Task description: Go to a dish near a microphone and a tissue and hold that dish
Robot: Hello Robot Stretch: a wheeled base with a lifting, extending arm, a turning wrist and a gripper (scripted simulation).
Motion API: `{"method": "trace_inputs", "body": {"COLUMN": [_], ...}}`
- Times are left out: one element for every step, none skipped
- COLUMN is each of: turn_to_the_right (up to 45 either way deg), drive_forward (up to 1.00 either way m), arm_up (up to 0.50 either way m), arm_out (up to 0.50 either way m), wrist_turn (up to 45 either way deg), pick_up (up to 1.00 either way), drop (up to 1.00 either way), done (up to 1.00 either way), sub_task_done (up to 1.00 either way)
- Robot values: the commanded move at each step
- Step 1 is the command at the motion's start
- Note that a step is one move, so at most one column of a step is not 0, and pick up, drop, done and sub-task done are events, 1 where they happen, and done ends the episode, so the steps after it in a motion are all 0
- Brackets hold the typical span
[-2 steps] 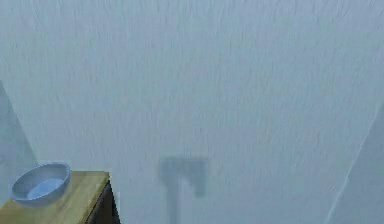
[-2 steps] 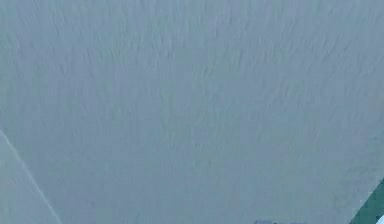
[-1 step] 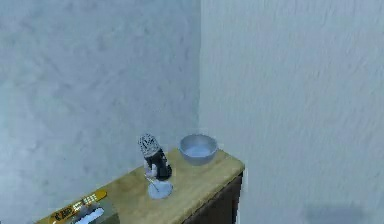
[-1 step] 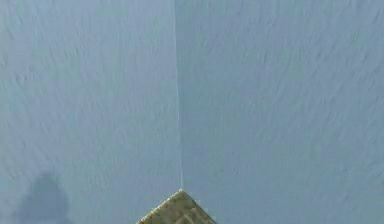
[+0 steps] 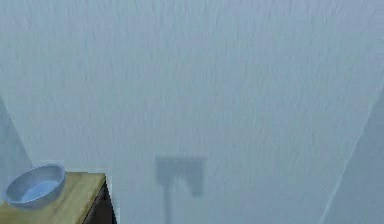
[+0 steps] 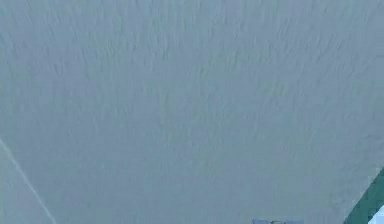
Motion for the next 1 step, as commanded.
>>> {"method": "trace_inputs", "body": {"turn_to_the_right": [0.0], "drive_forward": [0.15], "arm_up": [0.00], "arm_out": [0.00], "wrist_turn": [0.0], "pick_up": [0.00], "drop": [0.00], "done": [0.00], "sub_task_done": [0.00]}}
